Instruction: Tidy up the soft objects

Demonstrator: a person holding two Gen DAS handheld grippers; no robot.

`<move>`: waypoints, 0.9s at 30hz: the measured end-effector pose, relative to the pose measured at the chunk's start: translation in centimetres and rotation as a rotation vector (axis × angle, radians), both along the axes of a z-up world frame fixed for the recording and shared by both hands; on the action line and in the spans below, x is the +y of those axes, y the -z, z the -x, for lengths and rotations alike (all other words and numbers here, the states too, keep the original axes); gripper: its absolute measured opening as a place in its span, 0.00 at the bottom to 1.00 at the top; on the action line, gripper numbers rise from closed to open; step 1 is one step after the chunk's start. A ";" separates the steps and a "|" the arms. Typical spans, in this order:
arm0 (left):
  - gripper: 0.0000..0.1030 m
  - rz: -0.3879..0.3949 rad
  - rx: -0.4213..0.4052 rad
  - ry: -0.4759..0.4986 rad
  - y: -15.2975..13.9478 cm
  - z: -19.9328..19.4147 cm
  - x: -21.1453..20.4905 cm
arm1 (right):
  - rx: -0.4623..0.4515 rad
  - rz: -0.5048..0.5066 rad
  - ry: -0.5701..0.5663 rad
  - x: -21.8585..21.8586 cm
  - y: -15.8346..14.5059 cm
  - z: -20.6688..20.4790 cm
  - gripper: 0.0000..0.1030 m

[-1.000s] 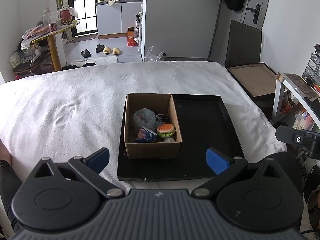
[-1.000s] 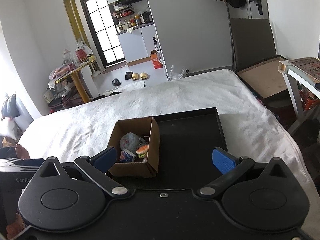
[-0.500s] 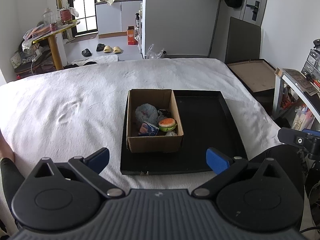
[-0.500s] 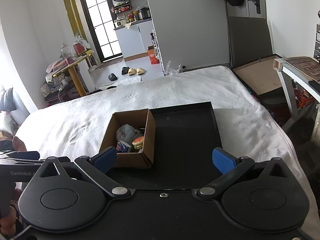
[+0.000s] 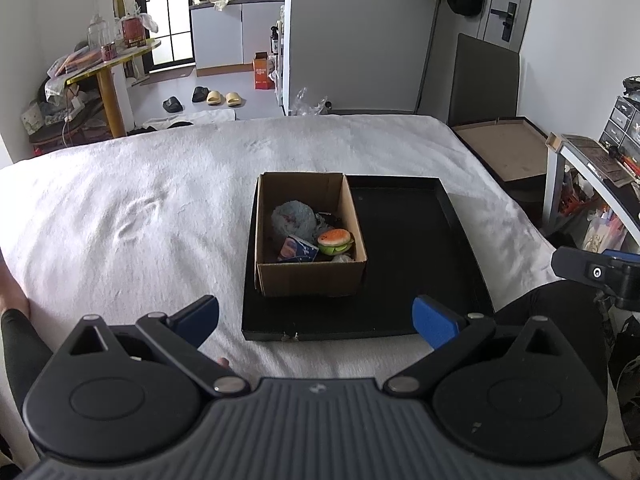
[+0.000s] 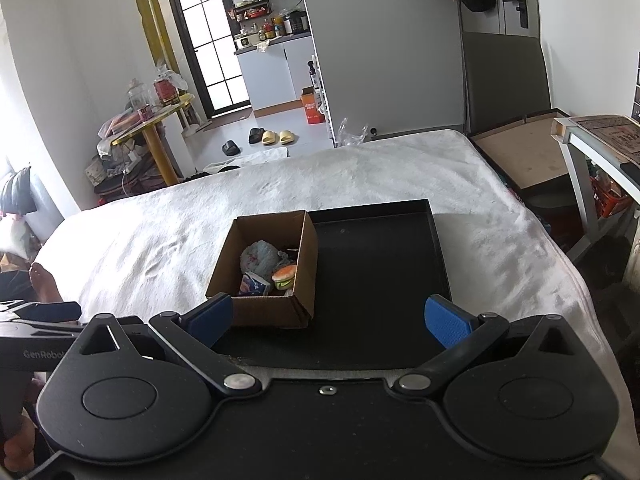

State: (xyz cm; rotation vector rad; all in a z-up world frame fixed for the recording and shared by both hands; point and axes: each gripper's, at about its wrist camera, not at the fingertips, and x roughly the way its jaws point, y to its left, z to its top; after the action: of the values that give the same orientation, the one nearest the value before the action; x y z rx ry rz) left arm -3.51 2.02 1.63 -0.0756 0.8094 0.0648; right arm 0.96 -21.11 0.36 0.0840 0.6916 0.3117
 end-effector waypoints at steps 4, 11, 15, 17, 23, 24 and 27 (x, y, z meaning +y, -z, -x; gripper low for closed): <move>0.99 0.008 0.004 0.001 0.2 0.0 0.1 | -0.003 0.007 0.003 0.0 0.0 0.1 1.00; 0.99 -0.002 0.005 0.016 0.4 0.2 -0.2 | 0.004 0.008 0.006 -0.1 0.3 0.5 1.00; 0.99 -0.004 0.003 0.015 0.3 0.2 -0.3 | 0.008 0.013 0.007 -0.1 0.5 0.5 1.00; 0.99 -0.005 0.003 0.015 0.3 0.2 -0.3 | 0.014 0.014 0.006 -0.1 0.6 0.5 1.00; 0.99 -0.009 0.002 0.013 0.2 0.2 -0.3 | 0.014 0.014 0.007 -0.1 0.6 0.6 1.00; 0.99 -0.009 0.002 0.013 0.2 0.2 -0.3 | 0.013 0.016 0.007 -0.1 0.6 0.6 1.00; 0.99 -0.008 0.002 0.012 0.3 0.2 -0.3 | 0.014 0.015 0.006 -0.1 0.6 0.5 1.00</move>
State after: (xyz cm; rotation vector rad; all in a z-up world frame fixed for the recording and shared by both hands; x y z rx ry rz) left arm -3.73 1.75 1.38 -0.0636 0.8115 0.0566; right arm 0.43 -21.21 -0.25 0.0745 0.7075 0.3003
